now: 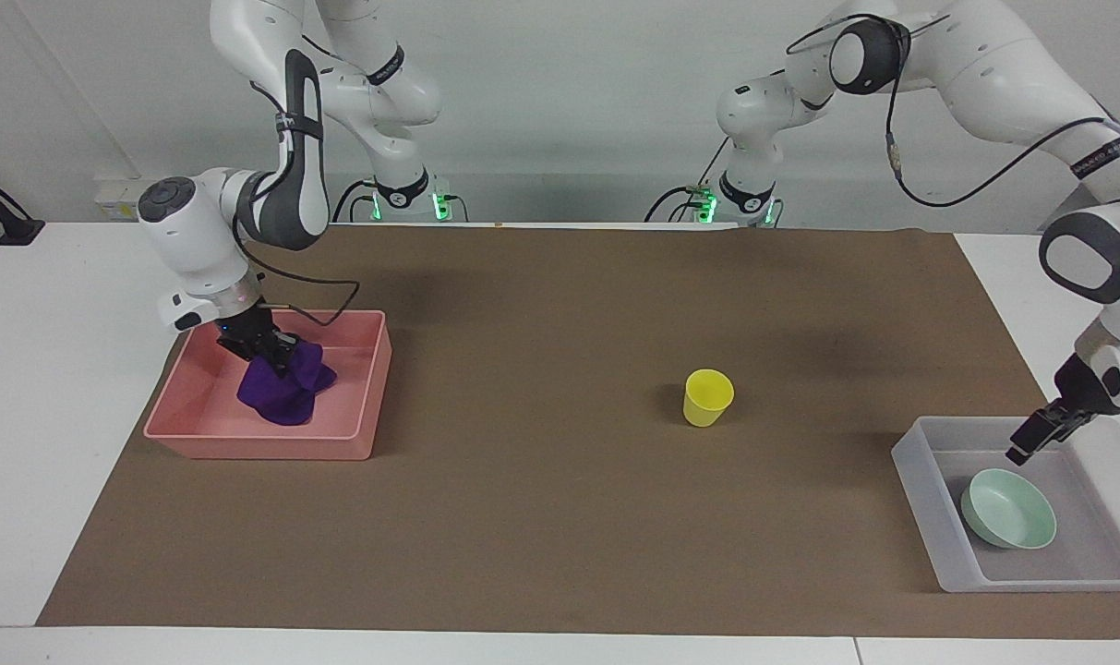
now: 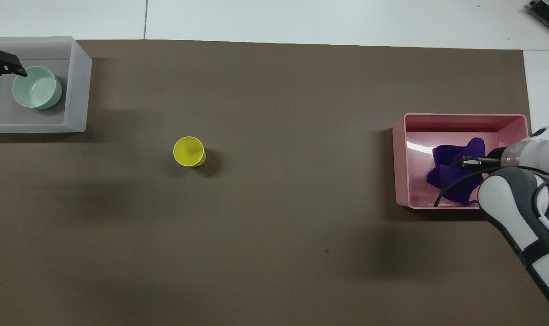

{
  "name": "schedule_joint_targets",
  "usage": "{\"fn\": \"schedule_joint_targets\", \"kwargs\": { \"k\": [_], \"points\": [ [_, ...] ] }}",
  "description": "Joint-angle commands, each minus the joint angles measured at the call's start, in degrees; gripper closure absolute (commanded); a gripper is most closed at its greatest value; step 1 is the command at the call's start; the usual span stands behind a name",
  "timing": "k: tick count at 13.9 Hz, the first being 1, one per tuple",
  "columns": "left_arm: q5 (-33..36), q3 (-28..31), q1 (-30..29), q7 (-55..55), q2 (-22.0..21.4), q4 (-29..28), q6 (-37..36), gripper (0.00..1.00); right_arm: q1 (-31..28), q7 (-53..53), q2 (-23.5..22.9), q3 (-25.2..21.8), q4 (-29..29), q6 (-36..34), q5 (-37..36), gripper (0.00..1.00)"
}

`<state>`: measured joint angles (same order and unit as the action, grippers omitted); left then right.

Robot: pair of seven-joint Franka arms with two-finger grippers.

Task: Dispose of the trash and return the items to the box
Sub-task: 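Release the purple cloth into the pink box with the right gripper, then grasp the yellow cup with the left gripper while the right gripper withdraws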

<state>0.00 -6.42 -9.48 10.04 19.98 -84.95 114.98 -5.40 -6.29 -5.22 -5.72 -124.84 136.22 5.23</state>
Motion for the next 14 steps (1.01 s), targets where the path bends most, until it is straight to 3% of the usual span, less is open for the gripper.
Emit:
{"fn": "schedule_joint_targets", "kwargs": {
  "k": [1, 3, 7, 10, 14],
  "points": [
    [1.0, 0.8, 5.8, -0.8, -5.1, -8.6, 0.7, 0.0, 1.2, -0.3, 1.3, 0.7, 1.7, -0.8, -0.2, 0.0],
    [1.1, 0.8, 10.0, -1.0, -7.2, -14.4, 3.3, 0.0, 2.2, 2.3, 3.4, 0.6, 2.8, -3.9, -0.6, 0.0],
    [1.1, 0.8, 17.5, -1.2, -12.0, -29.5, 18.7, 0.0, 3.2, 6.2, 6.6, 0.8, 8.7, -13.3, -0.7, 0.0],
    [1.0, 0.8, 19.8, -2.2, -13.2, -33.6, 20.8, 0.0, 3.1, 7.8, 9.0, 0.8, 12.3, -20.2, -0.7, 0.0],
    [1.1, 0.8, 22.5, -3.1, -12.3, -36.8, 27.3, 0.0, 2.3, 7.8, 9.0, 0.4, 22.2, -33.2, -3.4, 0.0]
  ]
}}
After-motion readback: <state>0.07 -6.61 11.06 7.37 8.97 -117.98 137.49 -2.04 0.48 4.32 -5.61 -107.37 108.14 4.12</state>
